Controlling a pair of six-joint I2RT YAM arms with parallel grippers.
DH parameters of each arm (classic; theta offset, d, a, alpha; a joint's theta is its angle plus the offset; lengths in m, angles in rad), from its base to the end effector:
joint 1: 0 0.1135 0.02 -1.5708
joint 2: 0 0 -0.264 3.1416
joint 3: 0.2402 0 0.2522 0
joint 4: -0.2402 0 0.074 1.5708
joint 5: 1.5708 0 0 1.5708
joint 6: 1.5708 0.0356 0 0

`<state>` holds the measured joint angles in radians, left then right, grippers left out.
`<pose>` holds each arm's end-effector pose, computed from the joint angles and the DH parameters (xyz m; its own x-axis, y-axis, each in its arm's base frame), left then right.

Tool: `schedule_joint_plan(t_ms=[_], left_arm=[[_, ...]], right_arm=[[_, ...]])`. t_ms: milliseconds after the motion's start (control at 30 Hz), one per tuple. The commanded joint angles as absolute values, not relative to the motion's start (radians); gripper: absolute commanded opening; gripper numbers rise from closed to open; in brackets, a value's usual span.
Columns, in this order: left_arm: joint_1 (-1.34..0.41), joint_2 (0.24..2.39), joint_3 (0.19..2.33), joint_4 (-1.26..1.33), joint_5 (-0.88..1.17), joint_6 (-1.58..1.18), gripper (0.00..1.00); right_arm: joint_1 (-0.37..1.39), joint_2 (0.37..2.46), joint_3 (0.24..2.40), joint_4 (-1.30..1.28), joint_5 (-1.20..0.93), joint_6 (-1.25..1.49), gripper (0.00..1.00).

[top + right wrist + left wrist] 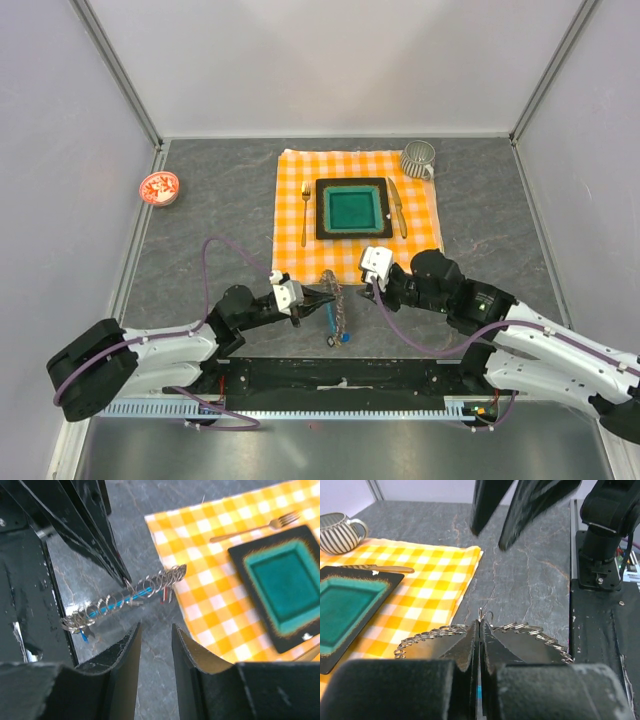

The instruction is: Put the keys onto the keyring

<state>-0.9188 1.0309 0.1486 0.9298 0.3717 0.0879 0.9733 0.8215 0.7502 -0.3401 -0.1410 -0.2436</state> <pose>0.1070 -0.1615 0.1940 0.1130 -0.0133 -0.9935 0.9545 0.2792 0.1049 0.1021 0.1590 0.3055 -0.0034 -0.4295 -0.9031 -0.9190 0.3575 -0.1665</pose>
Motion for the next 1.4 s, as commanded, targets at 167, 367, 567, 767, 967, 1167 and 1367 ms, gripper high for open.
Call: schedule_joint_plan(t_ms=[167, 367, 567, 767, 967, 1167, 1367], left_arm=[[-0.922, 1.111, 0.057, 1.433, 0.353, 0.008, 0.02], [-0.923, 1.137, 0.048, 1.506, 0.356, -0.029, 0.02], [-0.922, 1.126, 0.054, 1.513, 0.351, -0.035, 0.02], [-0.922, 1.121, 0.058, 1.516, 0.344, -0.04, 0.02], [-0.922, 1.123, 0.061, 1.534, 0.339, -0.048, 0.02], [-0.922, 1.118, 0.067, 1.543, 0.337, -0.052, 0.02], [-0.922, 1.118, 0.069, 1.569, 0.336, -0.06, 0.02]], right_arm=[[0.979, 0.85, 0.629, -0.141, -0.152, -0.152, 0.39], [0.98, 0.876, 0.584, -0.051, -0.179, -0.15, 0.4], [0.985, 0.922, 0.581, -0.028, -0.233, -0.155, 0.42], [0.988, 0.934, 0.578, -0.02, -0.252, -0.156, 0.43], [0.989, 0.953, 0.58, -0.014, -0.261, -0.156, 0.42], [0.989, 0.963, 0.574, -0.009, -0.275, -0.155, 0.38], [0.991, 0.966, 0.571, 0.02, -0.29, -0.149, 0.16]])
